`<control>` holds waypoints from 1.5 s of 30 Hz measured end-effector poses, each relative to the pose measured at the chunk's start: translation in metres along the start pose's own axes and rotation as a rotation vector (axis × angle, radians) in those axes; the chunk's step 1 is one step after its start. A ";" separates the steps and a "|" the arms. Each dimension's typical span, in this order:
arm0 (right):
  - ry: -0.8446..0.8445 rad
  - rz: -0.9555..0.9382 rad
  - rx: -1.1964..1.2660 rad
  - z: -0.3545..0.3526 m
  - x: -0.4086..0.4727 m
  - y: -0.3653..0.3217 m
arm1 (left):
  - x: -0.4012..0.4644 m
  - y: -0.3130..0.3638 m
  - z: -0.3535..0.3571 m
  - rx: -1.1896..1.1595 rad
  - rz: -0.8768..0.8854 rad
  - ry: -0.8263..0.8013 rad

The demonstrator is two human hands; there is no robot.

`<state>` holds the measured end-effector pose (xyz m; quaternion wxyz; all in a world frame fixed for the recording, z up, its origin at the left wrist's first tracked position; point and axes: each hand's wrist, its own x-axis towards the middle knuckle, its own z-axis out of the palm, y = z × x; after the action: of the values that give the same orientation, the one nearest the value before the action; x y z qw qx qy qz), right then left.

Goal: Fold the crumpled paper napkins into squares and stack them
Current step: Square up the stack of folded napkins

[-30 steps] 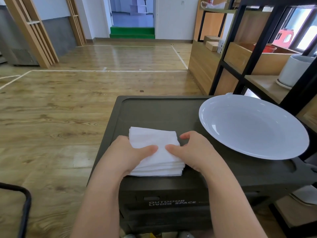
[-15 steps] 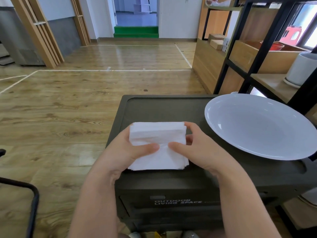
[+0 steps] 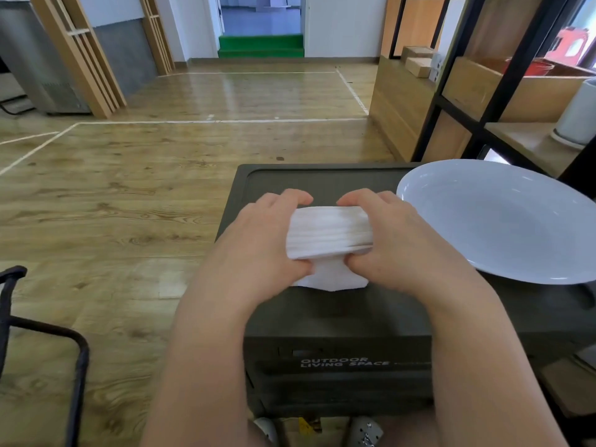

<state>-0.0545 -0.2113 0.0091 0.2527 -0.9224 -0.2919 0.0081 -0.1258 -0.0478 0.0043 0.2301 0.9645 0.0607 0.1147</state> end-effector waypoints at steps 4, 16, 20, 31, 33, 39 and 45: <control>-0.017 0.006 -0.110 0.011 0.004 -0.011 | 0.004 0.013 0.014 0.143 -0.010 0.032; -0.035 0.021 -0.138 0.014 0.006 -0.012 | -0.001 0.022 0.017 0.204 0.006 -0.025; -0.013 0.047 -0.088 0.013 0.005 -0.011 | -0.004 0.017 0.013 0.035 -0.099 -0.053; 0.036 0.036 -0.025 0.010 0.007 -0.009 | -0.002 0.009 0.015 -0.095 -0.170 -0.074; 0.045 0.027 -0.007 0.009 0.008 -0.006 | -0.001 0.004 0.015 -0.113 -0.167 -0.054; -0.013 0.029 0.143 -0.004 0.007 0.006 | -0.005 -0.019 0.005 -0.365 -0.180 -0.072; 0.136 0.106 0.570 -0.010 0.012 0.003 | -0.004 -0.018 -0.001 -0.886 -0.359 -0.054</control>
<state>-0.0413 -0.2121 0.0180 0.5196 -0.8268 -0.2115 0.0413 -0.1315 -0.0322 -0.0033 0.6366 0.7506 0.1656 0.0626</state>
